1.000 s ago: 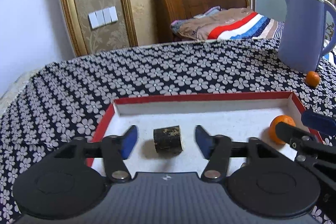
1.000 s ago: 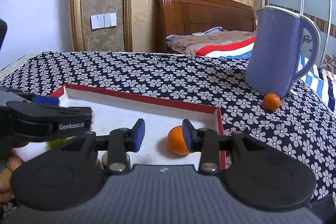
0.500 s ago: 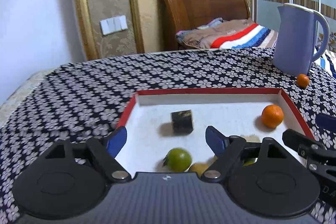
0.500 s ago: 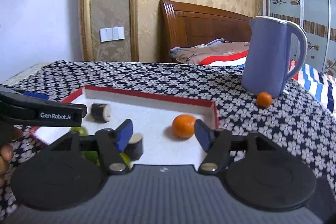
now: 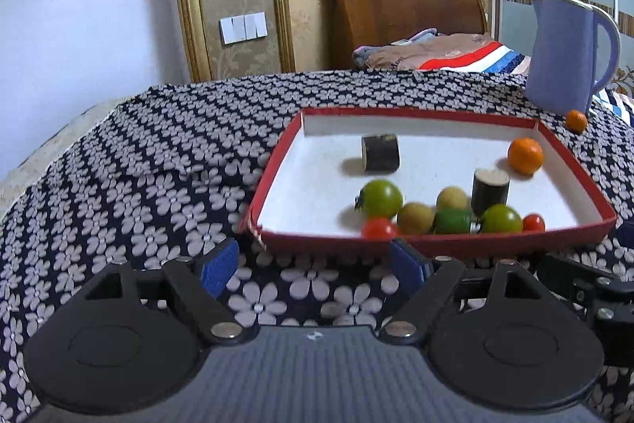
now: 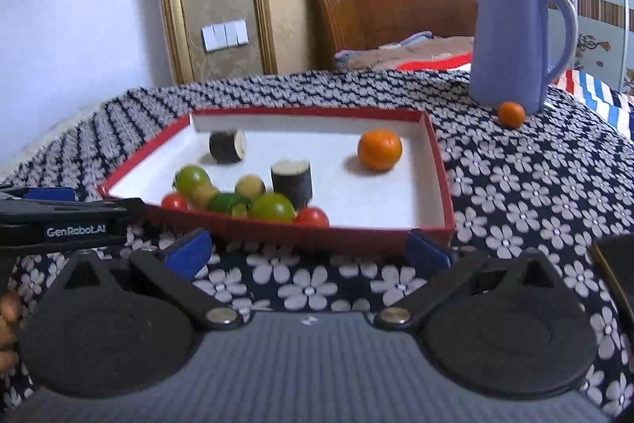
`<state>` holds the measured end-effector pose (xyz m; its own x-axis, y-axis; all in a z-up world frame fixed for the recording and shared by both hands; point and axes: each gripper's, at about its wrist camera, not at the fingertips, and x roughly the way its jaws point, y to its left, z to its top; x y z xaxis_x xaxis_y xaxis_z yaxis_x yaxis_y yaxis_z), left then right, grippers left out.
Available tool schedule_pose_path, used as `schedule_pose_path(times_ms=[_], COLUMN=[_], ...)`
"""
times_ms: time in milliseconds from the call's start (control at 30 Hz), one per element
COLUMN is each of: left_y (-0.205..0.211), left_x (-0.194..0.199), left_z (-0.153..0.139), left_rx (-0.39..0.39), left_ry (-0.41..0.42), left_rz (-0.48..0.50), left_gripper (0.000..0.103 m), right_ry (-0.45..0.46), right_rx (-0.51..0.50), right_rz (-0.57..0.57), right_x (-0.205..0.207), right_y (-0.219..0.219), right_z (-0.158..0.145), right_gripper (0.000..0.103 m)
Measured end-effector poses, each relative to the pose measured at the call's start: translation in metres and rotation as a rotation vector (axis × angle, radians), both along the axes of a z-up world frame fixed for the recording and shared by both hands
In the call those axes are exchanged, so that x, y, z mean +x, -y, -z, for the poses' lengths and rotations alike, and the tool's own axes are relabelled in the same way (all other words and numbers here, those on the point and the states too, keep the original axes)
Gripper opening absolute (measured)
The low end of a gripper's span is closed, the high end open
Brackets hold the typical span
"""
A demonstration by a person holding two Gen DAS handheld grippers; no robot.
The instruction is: Organize fruits
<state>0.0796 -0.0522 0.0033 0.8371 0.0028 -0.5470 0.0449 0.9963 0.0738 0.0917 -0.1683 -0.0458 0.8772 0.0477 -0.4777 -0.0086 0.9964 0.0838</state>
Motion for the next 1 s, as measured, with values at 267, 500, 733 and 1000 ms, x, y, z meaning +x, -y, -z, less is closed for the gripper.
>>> schedule_pose_path(times_ms=[267,500,733,1000], left_y=[-0.01,-0.01,-0.013,-0.01], left_x=[0.002,0.004,0.015,0.021], left_z=[0.018,0.023,0.027,0.024], left_rx=[-0.012,-0.017,-0.04,-0.02], left_ry=[-0.053,-0.068,-0.104,-0.106], left_rz=[-0.035,-0.026,-0.029,-0.032], left_gripper=[0.083,0.083,0.083,0.083], right_ry=[-0.05,-0.073,-0.115,-0.157], right_rx=[-0.066,-0.135,-0.143,-0.164], right_rz=[0.018,0.051,0.051,0.039], right_x=[0.004,0.009,0.02,0.032], right_y=[-0.007,-0.011,-0.01,-0.015], right_z=[0.005,0.013,0.019,0.023], right_gripper=[0.103,0.103,0.103,0.103])
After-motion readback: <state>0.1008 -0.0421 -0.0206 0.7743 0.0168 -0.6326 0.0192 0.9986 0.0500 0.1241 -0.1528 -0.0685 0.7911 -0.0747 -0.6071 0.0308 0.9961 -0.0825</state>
